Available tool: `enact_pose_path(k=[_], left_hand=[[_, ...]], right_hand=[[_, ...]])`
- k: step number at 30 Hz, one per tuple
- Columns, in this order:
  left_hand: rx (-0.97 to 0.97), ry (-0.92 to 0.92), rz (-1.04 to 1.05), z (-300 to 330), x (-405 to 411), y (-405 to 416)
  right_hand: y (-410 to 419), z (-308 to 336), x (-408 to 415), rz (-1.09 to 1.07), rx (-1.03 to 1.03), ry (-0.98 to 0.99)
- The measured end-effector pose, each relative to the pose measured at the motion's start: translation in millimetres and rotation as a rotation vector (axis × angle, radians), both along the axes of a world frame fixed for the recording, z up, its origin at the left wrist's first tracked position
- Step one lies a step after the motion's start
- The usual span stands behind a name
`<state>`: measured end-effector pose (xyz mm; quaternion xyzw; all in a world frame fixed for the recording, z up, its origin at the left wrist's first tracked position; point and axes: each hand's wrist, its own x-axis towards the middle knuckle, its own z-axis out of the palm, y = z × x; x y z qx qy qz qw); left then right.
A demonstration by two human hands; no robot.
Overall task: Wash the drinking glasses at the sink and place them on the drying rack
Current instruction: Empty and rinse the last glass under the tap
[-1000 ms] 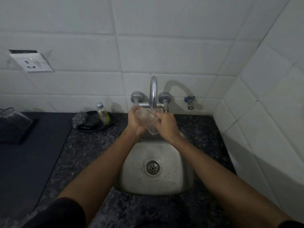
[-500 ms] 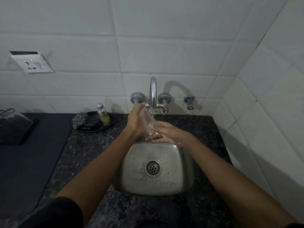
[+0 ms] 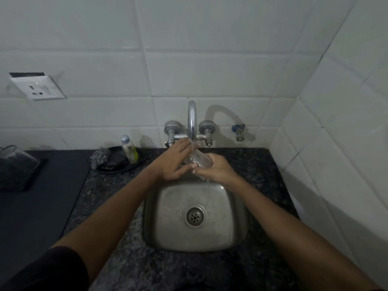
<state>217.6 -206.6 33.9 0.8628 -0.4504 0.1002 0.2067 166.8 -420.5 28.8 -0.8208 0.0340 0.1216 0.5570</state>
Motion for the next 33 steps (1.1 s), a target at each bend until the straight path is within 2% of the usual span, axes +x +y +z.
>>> enact_pose_path(k=[4, 7, 9, 11, 13, 15, 17, 20, 21, 22, 23, 26, 27, 28, 30, 32, 33], left_hand=[[0.113, -0.029, -0.098, 4.5, 11.7, 5.8], [0.239, 0.029, -0.047, 3.9, 17.1, 9.0], [0.234, 0.020, -0.020, 2.2, 18.0, 8.3], [0.188, -0.007, 0.005, 0.7, 19.1, 5.6], [0.142, 0.048, 0.061, 2.1, 19.8, 1.1], [0.136, 0.109, 0.085, 5.8, 19.0, -1.6], [0.174, 0.108, 0.076, 7.2, 17.7, -0.4], [0.142, 0.062, 0.069, 4.7, 12.1, 0.2], [0.121, 0.053, 0.068, 3.7, 8.7, -1.8], [0.099, 0.049, 0.072, 3.0, 5.1, -4.5], [0.075, 0.052, 0.081, 3.1, 1.7, -6.8], [0.037, 0.068, 0.066, 7.4, -2.3, -12.2], [0.040, 0.076, 0.046, 9.9, -2.4, -12.9], [0.040, 0.082, 0.035, 11.9, -2.5, -13.1], [0.045, 0.056, 0.049, 15.0, -3.7, -13.3], [0.049, 0.033, 0.073, 12.6, -5.6, -12.8], [0.052, 0.028, 0.081, 10.4, -6.5, -12.7]], right_hand=[[-3.2, 3.5, -3.9, -0.002, -0.048, -0.058], [-7.4, 4.5, -1.4, -0.003, -0.092, -0.069], [-8.1, 7.1, -0.2, 0.019, -0.154, -0.123], [-4.7, 13.2, -2.5, 0.062, -0.290, -0.306], [-2.1, 13.4, -4.7, 0.099, -0.485, -0.546], [-0.6, 7.9, -6.4, 0.125, -0.587, -0.657], [-1.3, 7.7, -5.8, 0.103, -0.465, -0.498], [-6.6, 27.3, -3.1, 0.053, -0.011, 0.061], [-10.0, 32.5, -1.5, 0.073, 0.036, 0.147], [-12.1, 36.5, -2.1, 0.092, 0.010, 0.120], [-14.2, 37.5, -3.3, 0.101, -0.091, -0.007], [-12.1, 27.5, -7.1, 0.161, -0.578, -0.557], [-11.2, 23.8, -8.4, 0.181, -0.616, -0.634], [-10.3, 20.1, -8.5, 0.162, -0.560, -0.633], [-10.8, 18.3, -8.1, 0.080, -0.346, -0.473], [-11.4, 24.8, -6.2, 0.034, -0.055, -0.100], [-11.6, 25.8, -5.1, 0.035, 0.032, 0.007]])
